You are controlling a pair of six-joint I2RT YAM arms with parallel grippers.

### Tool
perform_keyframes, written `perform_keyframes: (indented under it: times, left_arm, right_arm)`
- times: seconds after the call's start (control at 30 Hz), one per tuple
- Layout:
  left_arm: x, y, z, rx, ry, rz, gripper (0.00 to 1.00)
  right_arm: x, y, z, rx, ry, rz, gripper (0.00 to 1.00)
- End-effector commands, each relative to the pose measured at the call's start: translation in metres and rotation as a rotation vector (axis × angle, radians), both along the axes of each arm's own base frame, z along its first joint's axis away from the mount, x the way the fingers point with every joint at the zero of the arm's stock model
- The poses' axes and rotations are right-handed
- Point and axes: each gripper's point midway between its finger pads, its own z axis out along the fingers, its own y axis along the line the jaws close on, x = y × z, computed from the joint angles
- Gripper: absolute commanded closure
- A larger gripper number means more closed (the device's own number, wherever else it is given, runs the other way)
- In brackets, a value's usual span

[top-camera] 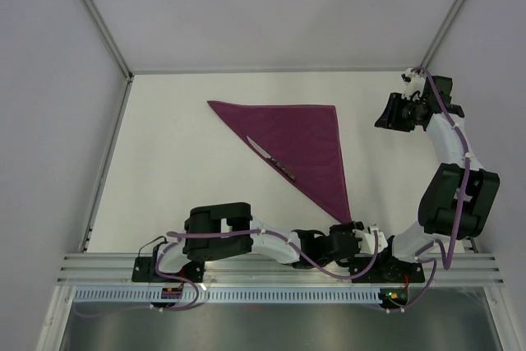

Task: Fold the napkin, place the utensils inside, and roll it up
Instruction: Fold the napkin

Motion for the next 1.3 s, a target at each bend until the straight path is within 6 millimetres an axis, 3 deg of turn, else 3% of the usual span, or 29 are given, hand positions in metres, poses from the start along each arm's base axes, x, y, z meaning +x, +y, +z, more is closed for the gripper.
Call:
perform_keyframes:
  times: [0.0, 0.5, 0.97, 1.27]
  left_arm:
    - [0.005, -0.015, 0.019, -0.058, -0.040, 0.003, 0.66]
    - [0.009, -0.016, 0.025, -0.074, -0.030, 0.013, 0.98]
    - [0.026, -0.012, 0.058, -0.162, 0.033, 0.036, 0.98]
    - [0.064, 0.007, 0.086, -0.269, 0.154, 0.106, 0.98]
  right_arm:
    - [0.001, 0.004, 0.017, 0.010, -0.059, 0.010, 0.56]
    - [0.001, 0.004, 0.017, 0.009, -0.059, 0.011, 0.55]
    - [0.002, 0.004, 0.016, 0.010, -0.057, 0.013, 0.56]
    - [0.002, 0.004, 0.014, 0.012, -0.052, 0.015, 0.56]
